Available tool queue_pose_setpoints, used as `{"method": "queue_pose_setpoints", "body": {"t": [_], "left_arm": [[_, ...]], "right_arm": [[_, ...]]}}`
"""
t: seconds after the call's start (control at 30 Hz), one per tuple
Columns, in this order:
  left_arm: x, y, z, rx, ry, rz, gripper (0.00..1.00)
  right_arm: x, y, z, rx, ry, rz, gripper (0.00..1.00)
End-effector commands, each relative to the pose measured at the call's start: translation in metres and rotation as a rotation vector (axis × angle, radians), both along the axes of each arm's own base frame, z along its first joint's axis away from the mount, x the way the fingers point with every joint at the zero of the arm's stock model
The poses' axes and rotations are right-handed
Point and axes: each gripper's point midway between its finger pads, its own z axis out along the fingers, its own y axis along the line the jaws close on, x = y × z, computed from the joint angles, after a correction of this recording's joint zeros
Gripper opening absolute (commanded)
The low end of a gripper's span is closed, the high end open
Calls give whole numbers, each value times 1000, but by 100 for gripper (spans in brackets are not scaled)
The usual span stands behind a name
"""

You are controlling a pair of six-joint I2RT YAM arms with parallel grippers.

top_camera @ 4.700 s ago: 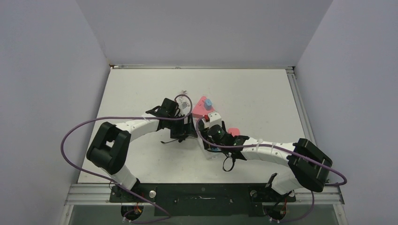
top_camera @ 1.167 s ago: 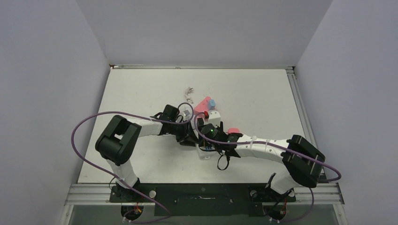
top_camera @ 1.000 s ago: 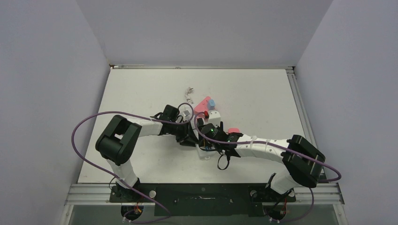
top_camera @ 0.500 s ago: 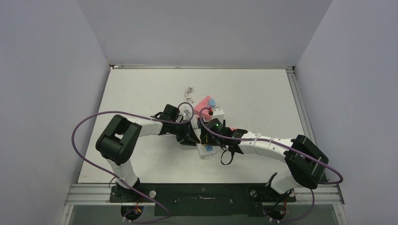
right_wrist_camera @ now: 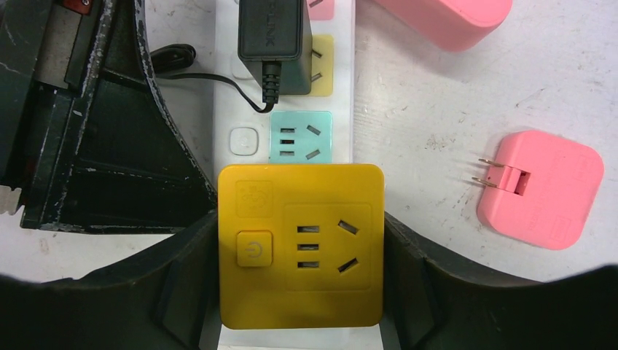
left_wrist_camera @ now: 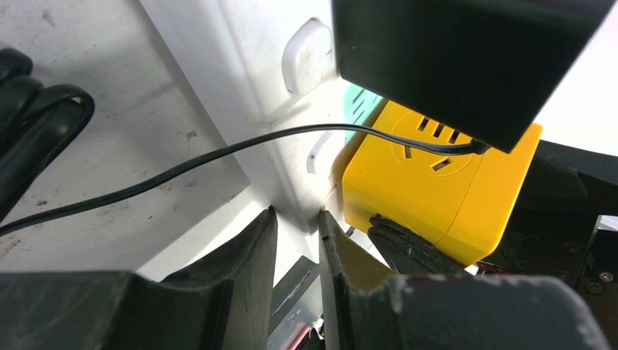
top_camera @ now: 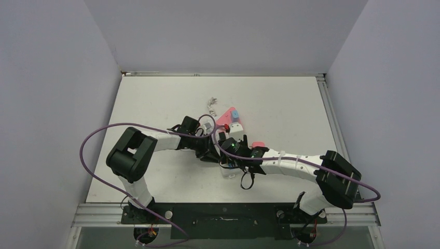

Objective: Pull the plug off the socket

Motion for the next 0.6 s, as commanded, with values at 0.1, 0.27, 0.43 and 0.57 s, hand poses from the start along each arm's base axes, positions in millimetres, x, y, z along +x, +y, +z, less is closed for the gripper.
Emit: {"method": "queue_pose_setpoints", "body": {"t": [0.1,0.27,0.43,0.57], "left_arm": [[7,6,-11,49,-28,10,0],[9,4,-5,21,-34,5,16],[14,5,6,-14,-56,21,41],[16,4,14,-35,-77,21,51]], "right_arm": [[24,18,51,92,-141,-50,5],[24,23,49,151,-116,-45,5],[30,19,46,260,-57,-50,5],[38,16,47,365,-25,-53,5]]}}
